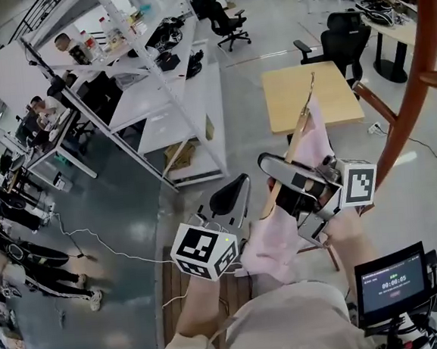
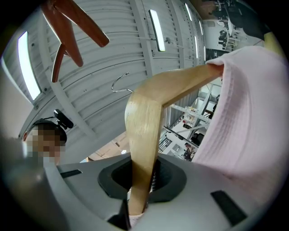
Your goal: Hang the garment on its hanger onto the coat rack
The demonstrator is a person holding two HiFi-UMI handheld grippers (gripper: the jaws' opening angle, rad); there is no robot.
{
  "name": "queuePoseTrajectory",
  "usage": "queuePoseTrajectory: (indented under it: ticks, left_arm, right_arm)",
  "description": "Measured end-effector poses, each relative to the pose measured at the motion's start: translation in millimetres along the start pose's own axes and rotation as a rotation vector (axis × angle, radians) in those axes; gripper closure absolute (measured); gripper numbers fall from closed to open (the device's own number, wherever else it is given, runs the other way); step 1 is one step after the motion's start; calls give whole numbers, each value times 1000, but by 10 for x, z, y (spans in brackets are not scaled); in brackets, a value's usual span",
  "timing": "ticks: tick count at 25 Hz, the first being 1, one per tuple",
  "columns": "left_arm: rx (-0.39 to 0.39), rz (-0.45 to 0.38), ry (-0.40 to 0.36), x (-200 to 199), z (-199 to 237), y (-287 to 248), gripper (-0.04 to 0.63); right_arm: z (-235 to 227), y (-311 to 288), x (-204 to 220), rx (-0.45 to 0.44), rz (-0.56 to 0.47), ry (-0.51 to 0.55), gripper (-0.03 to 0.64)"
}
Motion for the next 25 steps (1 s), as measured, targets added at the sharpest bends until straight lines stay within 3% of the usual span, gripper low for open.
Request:
queuePoseTrajectory:
  ticks: [9,14,18,25]
  left_arm:
    - [89,-27,-11,-388,-141,-432,589]
    - [136,-27,-21,-410,-283,-516,589]
    - [158,-28,-16,-425,-469,-504,589]
    - [182,-39,-25,-442,-456,-570,589]
  right_arm:
    - [237,240,-480,11,-60,22,563]
    - [291,403,-425,34,-70,31,563]
    - [513,509,-336,-5,-104,16,563]
    - [448,598,-373,-7,-159,-15,563]
Point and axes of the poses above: the fingertips, and each gripper's own axes: y backward along the fingers, z to its left, x out of its underside, the point moved 8 cm from there along y, backward along the fingers, and after that the axes turned 10 degrees about x, right-handed, at the moved point
